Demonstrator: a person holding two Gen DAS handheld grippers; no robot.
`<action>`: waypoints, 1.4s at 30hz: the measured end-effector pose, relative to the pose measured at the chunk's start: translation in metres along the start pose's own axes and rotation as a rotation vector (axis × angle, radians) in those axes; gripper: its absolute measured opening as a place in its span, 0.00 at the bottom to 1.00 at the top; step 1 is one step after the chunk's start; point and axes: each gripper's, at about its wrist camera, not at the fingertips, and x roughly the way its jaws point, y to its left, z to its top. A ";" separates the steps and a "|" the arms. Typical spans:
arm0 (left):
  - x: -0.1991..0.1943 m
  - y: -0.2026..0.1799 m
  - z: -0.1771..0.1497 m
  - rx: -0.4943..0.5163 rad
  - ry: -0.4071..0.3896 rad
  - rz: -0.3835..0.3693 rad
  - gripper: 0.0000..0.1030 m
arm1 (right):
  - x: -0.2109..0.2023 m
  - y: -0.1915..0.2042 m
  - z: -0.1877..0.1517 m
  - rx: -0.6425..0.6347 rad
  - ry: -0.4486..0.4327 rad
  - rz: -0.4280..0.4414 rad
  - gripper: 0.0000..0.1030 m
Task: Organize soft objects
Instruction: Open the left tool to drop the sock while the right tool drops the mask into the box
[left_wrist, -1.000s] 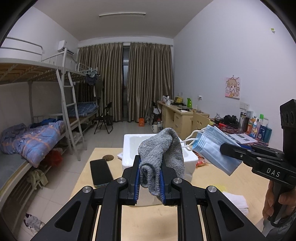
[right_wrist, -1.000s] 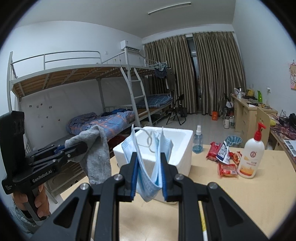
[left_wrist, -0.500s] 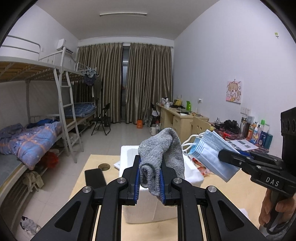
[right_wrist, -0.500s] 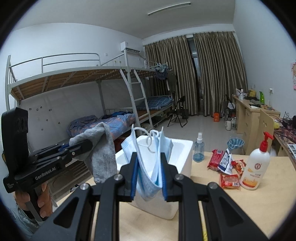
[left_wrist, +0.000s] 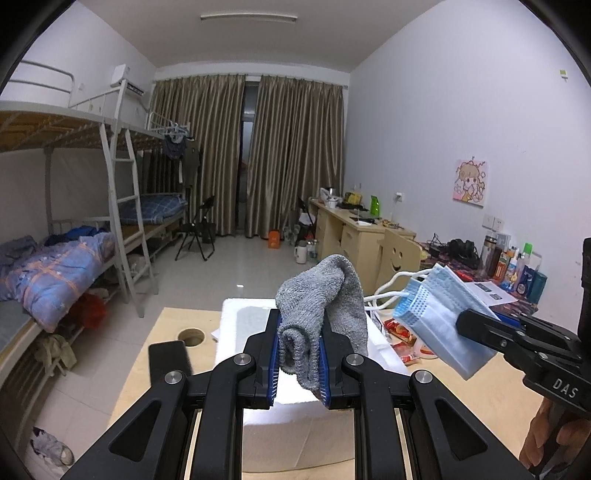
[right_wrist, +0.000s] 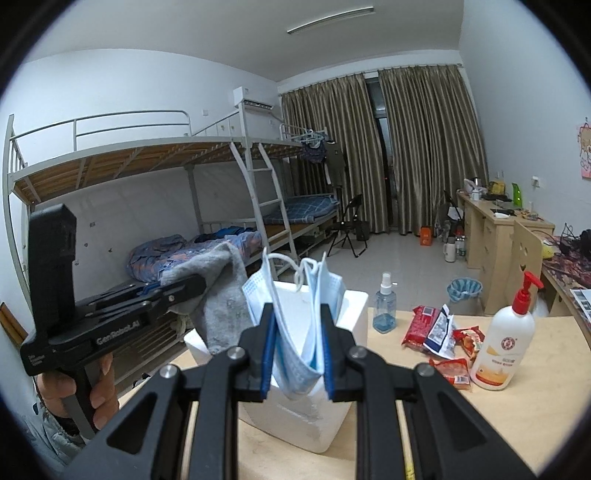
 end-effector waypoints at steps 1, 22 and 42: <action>0.004 0.001 0.000 -0.001 0.005 -0.005 0.18 | 0.001 -0.001 0.000 0.000 0.000 -0.003 0.25; 0.076 0.005 -0.003 0.015 0.122 0.006 0.33 | 0.007 -0.018 -0.005 0.025 0.018 -0.028 0.25; 0.039 0.010 -0.009 0.037 0.049 0.085 0.98 | 0.011 -0.011 -0.001 0.025 0.031 -0.017 0.25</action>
